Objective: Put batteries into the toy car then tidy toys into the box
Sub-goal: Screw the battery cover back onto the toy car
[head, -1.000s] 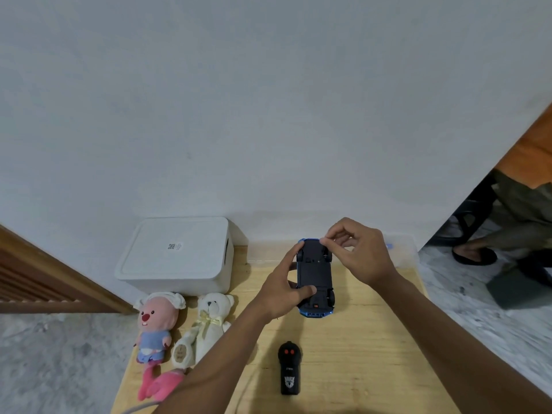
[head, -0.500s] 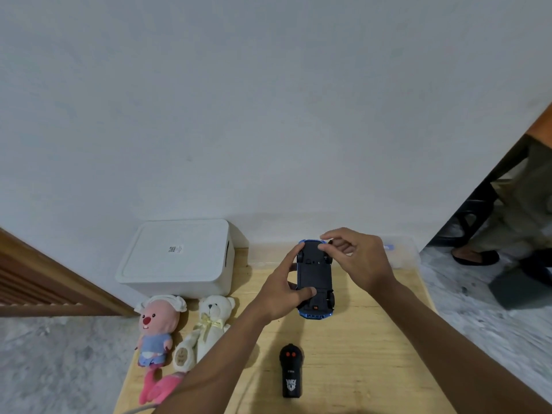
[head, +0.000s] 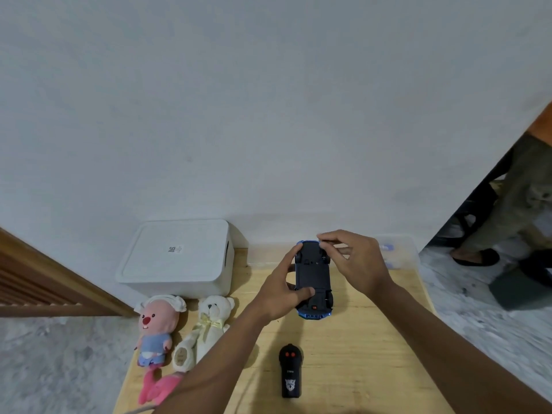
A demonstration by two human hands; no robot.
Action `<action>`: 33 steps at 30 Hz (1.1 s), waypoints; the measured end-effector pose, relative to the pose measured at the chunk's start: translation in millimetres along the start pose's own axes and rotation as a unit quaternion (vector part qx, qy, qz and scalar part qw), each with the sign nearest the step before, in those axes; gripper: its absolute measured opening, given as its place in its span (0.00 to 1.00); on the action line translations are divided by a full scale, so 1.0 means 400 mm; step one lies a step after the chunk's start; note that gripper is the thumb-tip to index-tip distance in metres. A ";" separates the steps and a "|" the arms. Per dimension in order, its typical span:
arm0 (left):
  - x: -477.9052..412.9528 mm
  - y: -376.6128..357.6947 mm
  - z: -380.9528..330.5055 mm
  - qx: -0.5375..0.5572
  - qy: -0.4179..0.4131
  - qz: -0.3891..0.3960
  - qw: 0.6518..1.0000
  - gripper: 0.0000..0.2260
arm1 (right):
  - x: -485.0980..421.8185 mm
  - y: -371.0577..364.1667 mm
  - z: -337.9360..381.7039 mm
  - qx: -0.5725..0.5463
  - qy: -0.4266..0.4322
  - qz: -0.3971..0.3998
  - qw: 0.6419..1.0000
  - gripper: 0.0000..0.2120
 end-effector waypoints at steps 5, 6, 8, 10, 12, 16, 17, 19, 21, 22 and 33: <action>0.001 0.001 -0.004 0.003 -0.006 -0.001 1.000 0.41 | -0.009 0.002 0.014 -0.005 0.000 -0.024 1.000 0.07; 0.001 0.001 -0.007 0.004 -0.008 0.000 1.000 0.41 | -0.008 0.002 0.016 -0.008 0.007 -0.026 1.000 0.06; 0.001 0.001 -0.009 0.008 -0.009 0.000 1.000 0.41 | -0.003 -0.004 0.021 -0.003 0.031 -0.020 0.999 0.07; 0.000 -0.001 -0.012 0.011 -0.011 0.001 1.000 0.41 | 0.004 -0.011 0.025 0.009 0.052 -0.006 0.999 0.10; 0.000 -0.003 -0.015 0.005 -0.013 0.000 1.000 0.41 | 0.005 -0.009 0.023 0.007 0.048 -0.002 0.999 0.11; 0.004 -0.005 -0.011 0.002 -0.012 -0.001 1.000 0.41 | -0.007 -0.005 0.019 -0.010 0.019 0.001 1.000 0.05; 0.006 -0.007 -0.011 0.003 -0.013 0.001 1.000 0.41 | -0.008 -0.006 0.019 -0.014 0.011 0.000 1.000 0.04; 0.007 -0.009 -0.013 0.004 -0.017 0.001 1.000 0.41 | -0.010 -0.005 0.022 -0.018 0.001 -0.010 1.000 0.06; 0.007 -0.011 -0.016 0.005 -0.020 0.002 1.000 0.41 | -0.010 -0.006 0.023 -0.016 -0.002 -0.014 1.000 0.06; 0.006 -0.012 -0.017 0.007 -0.019 0.002 1.000 0.41 | -0.007 -0.006 0.024 -0.015 0.003 -0.014 1.000 0.06; -0.001 -0.016 -0.015 0.010 -0.013 -0.006 1.000 0.41 | -0.003 0.019 0.015 -0.041 0.003 -0.034 0.999 0.07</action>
Point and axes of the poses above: each hand's wrist, its own x-axis away from the middle knuckle, its own y-axis out of the back of the hand, z = x × y, the point moved 7 cm from there along -x, towards the middle knuckle, and after that the axes turned 8 degrees about -x, right-handed, at the moved point
